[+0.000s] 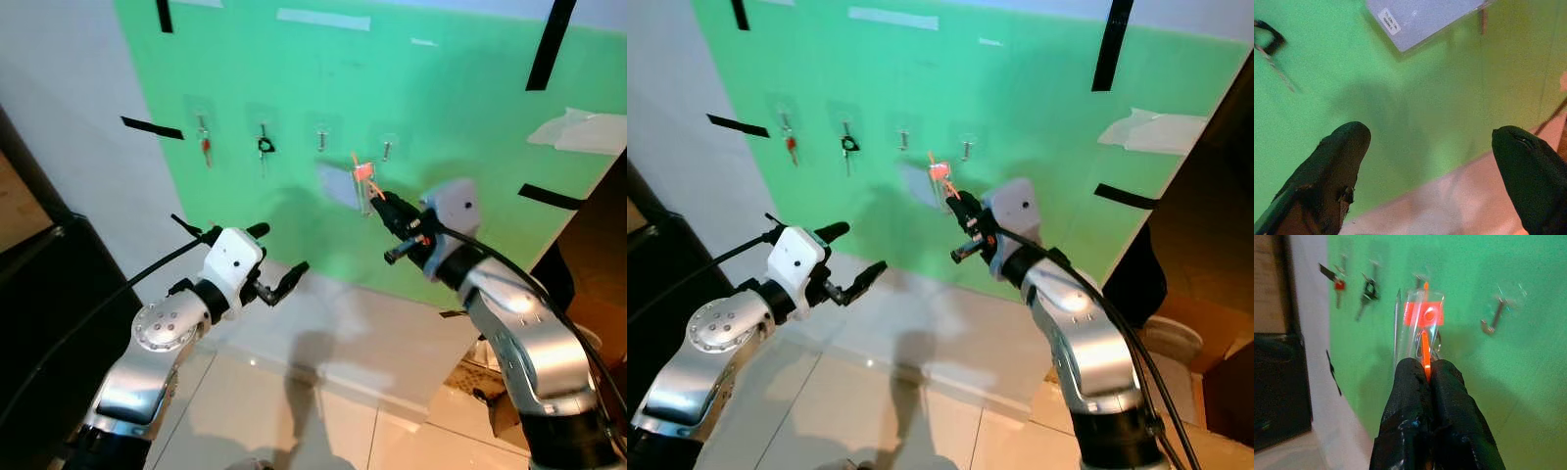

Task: Hang keys on a hook

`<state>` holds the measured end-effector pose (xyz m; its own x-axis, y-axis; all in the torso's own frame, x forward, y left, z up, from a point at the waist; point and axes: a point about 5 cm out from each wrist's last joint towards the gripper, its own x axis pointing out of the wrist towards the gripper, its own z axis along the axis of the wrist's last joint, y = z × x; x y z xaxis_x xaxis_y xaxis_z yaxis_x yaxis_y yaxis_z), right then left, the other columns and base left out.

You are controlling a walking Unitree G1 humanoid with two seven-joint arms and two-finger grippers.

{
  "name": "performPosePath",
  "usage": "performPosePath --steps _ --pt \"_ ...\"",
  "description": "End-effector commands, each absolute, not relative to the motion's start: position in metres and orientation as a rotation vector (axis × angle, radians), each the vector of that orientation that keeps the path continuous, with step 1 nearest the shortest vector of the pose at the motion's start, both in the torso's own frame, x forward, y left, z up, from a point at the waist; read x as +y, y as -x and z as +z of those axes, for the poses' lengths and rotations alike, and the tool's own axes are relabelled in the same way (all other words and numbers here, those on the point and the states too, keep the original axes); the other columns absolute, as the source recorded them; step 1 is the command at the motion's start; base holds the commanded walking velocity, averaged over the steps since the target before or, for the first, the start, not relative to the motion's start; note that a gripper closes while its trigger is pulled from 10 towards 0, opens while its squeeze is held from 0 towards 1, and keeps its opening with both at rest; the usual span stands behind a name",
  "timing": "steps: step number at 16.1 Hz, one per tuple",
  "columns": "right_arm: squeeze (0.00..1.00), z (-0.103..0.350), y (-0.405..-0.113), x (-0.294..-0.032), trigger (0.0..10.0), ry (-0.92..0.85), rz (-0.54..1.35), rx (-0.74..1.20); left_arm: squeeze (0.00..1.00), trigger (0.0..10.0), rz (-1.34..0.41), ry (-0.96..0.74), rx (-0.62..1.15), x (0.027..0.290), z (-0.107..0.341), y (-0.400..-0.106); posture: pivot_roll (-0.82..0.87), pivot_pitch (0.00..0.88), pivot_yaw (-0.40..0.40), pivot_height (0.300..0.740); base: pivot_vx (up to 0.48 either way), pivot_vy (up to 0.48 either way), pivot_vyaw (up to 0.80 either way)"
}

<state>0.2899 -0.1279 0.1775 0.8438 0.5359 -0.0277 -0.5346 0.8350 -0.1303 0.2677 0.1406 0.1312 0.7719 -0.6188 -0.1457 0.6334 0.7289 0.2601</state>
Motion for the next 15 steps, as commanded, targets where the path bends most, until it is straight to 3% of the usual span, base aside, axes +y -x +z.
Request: performPosePath --steps 1,11,15 --pt "0.00 0.183 -0.293 -0.130 10.0 0.125 0.564 -0.018 0.00 10.0 -0.730 -0.305 0.042 0.136 0.135 -0.265 -0.06 0.000 0.021 0.740 0.000 0.000 0.00" --pt "0.00 0.202 -0.319 -0.127 10.0 0.048 0.597 0.015 0.00 10.0 -0.807 -0.302 0.074 0.139 0.134 -0.259 -0.05 0.000 0.019 0.740 0.000 0.000 0.00" --pt "0.00 0.206 -0.322 -0.139 10.0 0.024 0.564 0.018 0.00 10.0 -0.813 -0.302 0.076 0.139 0.134 -0.259 -0.05 0.000 0.024 0.740 0.000 0.000 0.00"
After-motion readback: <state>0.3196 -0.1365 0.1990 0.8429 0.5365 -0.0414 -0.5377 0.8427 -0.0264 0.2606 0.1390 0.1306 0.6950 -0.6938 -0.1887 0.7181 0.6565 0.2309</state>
